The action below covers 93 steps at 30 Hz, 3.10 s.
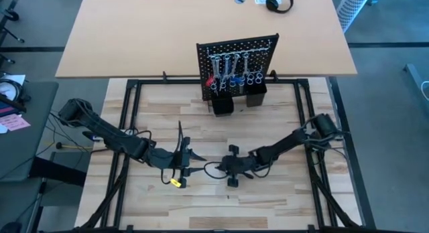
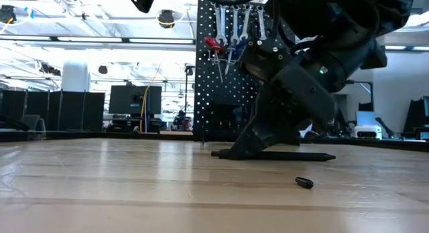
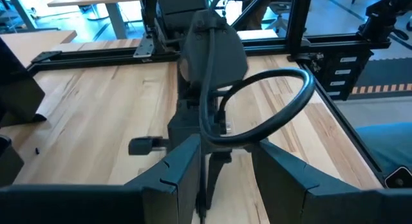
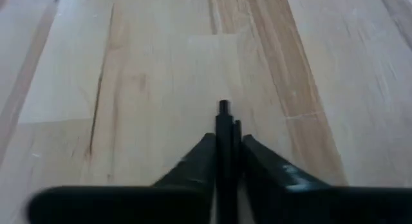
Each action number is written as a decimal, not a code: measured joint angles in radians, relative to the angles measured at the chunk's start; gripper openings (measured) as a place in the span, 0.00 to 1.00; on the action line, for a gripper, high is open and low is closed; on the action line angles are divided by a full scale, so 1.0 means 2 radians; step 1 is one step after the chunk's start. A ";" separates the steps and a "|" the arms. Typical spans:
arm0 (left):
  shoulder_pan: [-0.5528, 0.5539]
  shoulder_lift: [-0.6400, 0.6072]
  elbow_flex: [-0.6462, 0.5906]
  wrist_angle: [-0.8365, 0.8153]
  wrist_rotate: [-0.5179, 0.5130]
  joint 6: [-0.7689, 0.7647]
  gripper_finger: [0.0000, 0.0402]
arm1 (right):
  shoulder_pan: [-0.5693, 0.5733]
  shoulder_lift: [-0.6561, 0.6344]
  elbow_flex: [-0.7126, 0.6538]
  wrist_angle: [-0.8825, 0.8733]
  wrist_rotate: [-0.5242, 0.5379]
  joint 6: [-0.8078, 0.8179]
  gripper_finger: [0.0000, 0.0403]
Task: Hang tools onto peg board
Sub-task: Put the black pen into the right black bin on the pegboard, then return To Home Position
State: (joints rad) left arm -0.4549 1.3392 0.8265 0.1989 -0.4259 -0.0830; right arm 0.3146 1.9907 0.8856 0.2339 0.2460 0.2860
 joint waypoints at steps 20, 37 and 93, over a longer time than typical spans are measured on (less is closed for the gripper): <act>0.000 0.000 0.000 0.008 0.000 -0.004 0.33 | 0.048 -0.303 -0.153 0.089 0.341 -0.087 0.04; 0.000 0.000 0.000 0.016 0.000 0.006 0.33 | -0.294 -0.375 -0.295 0.654 0.077 -0.200 0.04; 0.000 0.000 0.000 0.015 0.000 0.002 0.33 | -0.101 -0.565 -0.206 -0.046 0.031 -0.057 0.29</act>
State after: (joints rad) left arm -0.4545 1.3392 0.8272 0.2285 -0.4265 -0.0785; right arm 0.1120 0.8610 0.4731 0.1416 0.3080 0.1712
